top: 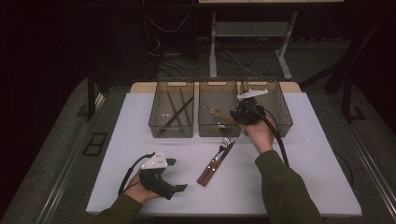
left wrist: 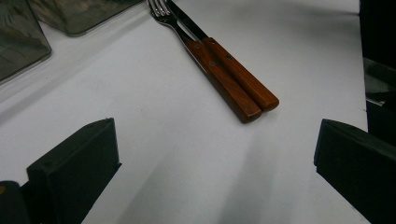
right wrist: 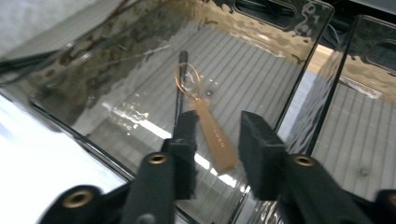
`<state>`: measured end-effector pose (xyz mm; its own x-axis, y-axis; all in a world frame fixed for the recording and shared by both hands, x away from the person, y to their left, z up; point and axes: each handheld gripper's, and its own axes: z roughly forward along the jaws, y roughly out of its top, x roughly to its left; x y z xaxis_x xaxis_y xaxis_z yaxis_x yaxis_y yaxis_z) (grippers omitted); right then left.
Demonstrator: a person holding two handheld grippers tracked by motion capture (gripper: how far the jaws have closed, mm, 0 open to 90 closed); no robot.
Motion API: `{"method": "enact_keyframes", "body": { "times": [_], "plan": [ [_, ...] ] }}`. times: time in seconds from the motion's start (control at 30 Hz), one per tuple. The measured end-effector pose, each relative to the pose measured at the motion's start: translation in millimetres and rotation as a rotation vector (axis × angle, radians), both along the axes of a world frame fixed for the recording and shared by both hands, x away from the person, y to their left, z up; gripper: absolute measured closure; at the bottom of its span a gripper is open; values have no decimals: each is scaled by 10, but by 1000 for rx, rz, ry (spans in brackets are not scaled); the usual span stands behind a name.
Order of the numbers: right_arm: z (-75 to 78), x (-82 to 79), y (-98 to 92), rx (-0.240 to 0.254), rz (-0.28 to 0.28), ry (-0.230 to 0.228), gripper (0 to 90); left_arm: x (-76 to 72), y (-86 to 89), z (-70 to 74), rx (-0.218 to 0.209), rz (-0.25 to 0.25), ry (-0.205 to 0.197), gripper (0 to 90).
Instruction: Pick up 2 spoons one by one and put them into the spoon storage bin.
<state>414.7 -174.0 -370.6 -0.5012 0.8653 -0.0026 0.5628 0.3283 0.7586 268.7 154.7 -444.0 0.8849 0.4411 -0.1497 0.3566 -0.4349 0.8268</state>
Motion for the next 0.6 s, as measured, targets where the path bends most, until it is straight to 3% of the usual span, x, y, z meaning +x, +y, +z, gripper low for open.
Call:
{"method": "enact_keyframes", "body": {
  "times": [0.3, 0.6],
  "plan": [
    [40, -156, -193, 123, 62, -33, 405, 5, 6, 0, 6, 3, -1, 0],
    [-25, -415, -439, 181, 108, -37, 269, 10, 14, -2, 21, 3, -5, 0]
  ]
}}
